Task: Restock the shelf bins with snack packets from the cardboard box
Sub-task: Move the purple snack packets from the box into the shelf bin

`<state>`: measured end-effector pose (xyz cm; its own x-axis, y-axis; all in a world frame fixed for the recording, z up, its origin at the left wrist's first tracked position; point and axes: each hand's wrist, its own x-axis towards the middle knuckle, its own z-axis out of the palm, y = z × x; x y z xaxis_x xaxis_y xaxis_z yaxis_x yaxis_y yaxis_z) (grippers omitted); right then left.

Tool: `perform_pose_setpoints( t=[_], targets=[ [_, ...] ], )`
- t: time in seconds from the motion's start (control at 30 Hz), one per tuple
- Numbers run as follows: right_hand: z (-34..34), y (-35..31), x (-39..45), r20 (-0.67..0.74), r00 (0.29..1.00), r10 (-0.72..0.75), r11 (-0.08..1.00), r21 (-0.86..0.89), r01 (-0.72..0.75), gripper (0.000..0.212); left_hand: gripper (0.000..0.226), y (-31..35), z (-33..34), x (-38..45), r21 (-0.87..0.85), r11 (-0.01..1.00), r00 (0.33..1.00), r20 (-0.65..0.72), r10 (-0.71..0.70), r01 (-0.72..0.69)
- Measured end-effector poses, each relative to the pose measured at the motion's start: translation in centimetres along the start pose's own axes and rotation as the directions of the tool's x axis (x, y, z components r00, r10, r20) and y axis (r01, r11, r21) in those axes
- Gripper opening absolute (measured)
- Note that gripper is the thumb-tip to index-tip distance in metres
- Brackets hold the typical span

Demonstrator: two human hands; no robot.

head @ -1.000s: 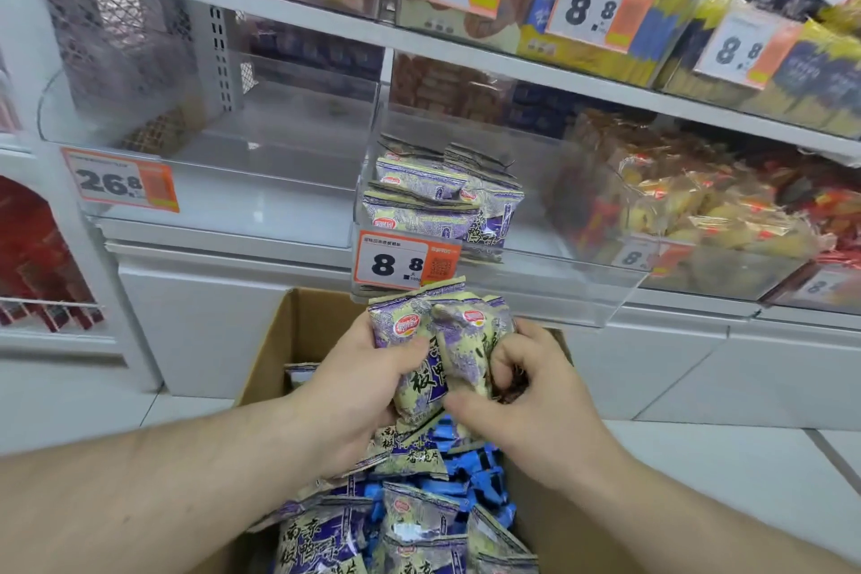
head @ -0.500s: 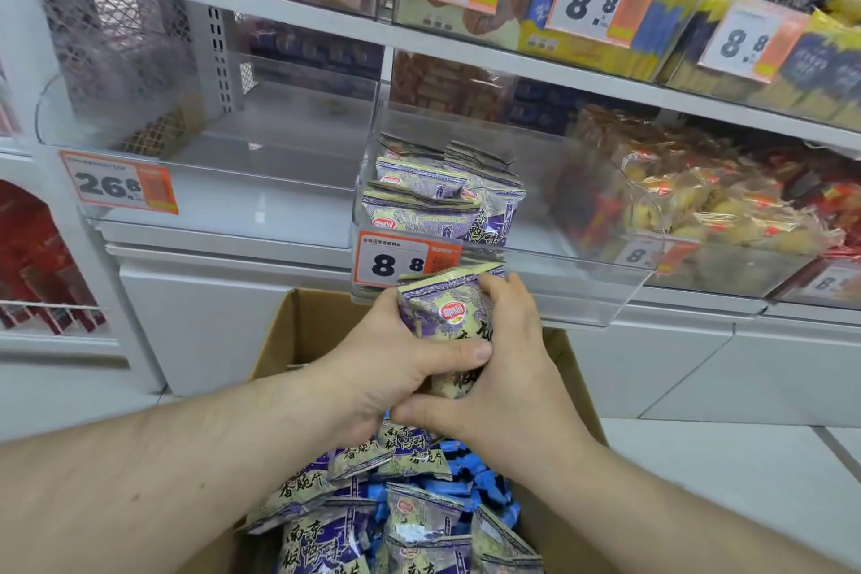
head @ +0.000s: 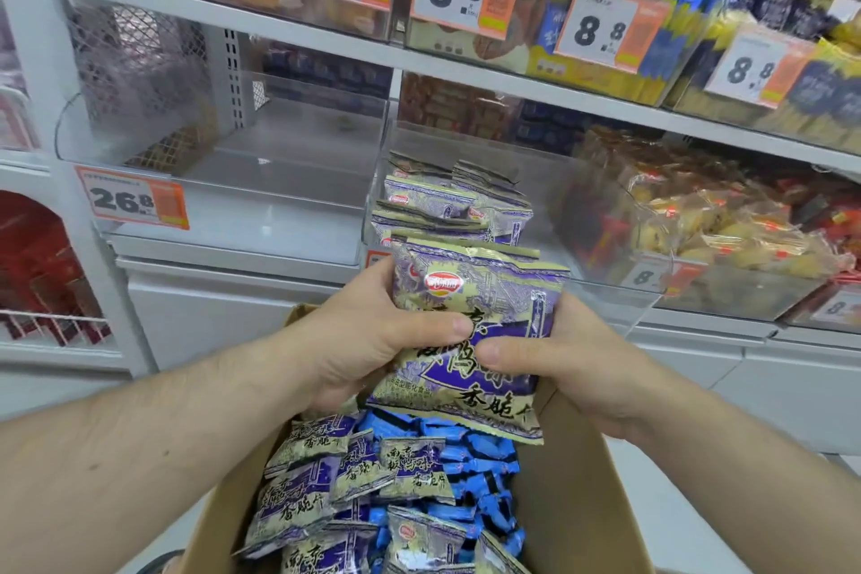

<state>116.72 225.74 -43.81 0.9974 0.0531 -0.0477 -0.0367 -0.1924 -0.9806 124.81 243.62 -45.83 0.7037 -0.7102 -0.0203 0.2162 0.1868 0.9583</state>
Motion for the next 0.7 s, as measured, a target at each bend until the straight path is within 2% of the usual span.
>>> perform_pose_setpoints(
  t=[0.1, 0.17, 0.2, 0.23, 0.27, 0.33, 0.4, 0.5, 0.57, 0.63, 0.7],
  targets=[
    [-0.9, -0.5, 0.2, 0.005, 1.0, -0.002, 1.0, 0.031, 0.002, 0.06, 0.062, 0.4, 0.4, 0.4, 0.096, 0.991, 0.995, -0.027, 0.098, -0.096],
    [-2.3, -1.5, 0.4, -0.022, 0.999, -0.045, 0.999, 0.003, 0.045, 0.065, 0.062, 0.9, 0.4, 0.7, 0.262, 0.948, 0.978, -0.054, 0.201, -0.18],
    [-3.4, -2.1, 0.8, -0.065, 0.995, -0.071, 0.997, -0.016, 0.07, 0.067, 0.062, 1.0, 0.1, 1.0, 0.393, 0.894, 0.958, -0.09, 0.271, -0.216],
    [-4.7, -2.8, 1.2, -0.122, 0.987, -0.103, 0.995, -0.026, 0.101, 0.066, 0.057, 1.2, -0.4, 1.2, 0.557, 0.796, 0.922, -0.13, 0.365, -0.236],
    [-6.2, -3.3, 1.8, -0.185, 0.973, -0.139, 0.99, -0.029, 0.136, 0.062, 0.05, 1.3, -1.0, 1.5, 0.725, 0.646, 0.866, -0.141, 0.48, -0.24],
    [-9.4, -4.2, 3.2, -0.274, 0.944, -0.182, 0.983, -0.066, 0.17, 0.058, 0.038, 1.3, -2.2, 1.9, 0.913, 0.354, 0.753, -0.087, 0.652, -0.202],
    [-12.4, -4.2, 4.8, -0.304, 0.94, -0.153, 0.983, -0.145, 0.113, 0.063, 0.038, 0.8, -3.3, 2.5, 0.964, 0.249, 0.746, -0.099, 0.658, -0.092],
    [-15.0, -2.7, 6.9, -0.3, 0.954, -0.032, 0.974, -0.222, -0.037, 0.067, 0.043, -0.4, -4.0, 3.2, 0.99, 0.137, 0.816, -0.102, 0.569, 0.028],
    [-15.1, -1.3, 8.2, -0.251, 0.967, 0.04, 0.966, -0.237, -0.102, 0.064, 0.045, -1.0, -4.1, 3.3, 0.992, 0.121, 0.844, -0.086, 0.529, 0.026],
    [-14.5, 0.1, 9.2, -0.151, 0.983, 0.109, 0.955, -0.257, -0.145, 0.064, 0.046, -1.2, -3.8, 3.4, 0.977, 0.208, 0.861, -0.138, 0.49, 0.038],
    [-13.8, 1.1, 9.7, -0.068, 0.984, 0.162, 0.934, -0.311, -0.175, 0.051, 0.047, -1.2, -3.4, 3.4, 0.956, 0.287, 0.871, -0.188, 0.454, 0.057]
  ],
)
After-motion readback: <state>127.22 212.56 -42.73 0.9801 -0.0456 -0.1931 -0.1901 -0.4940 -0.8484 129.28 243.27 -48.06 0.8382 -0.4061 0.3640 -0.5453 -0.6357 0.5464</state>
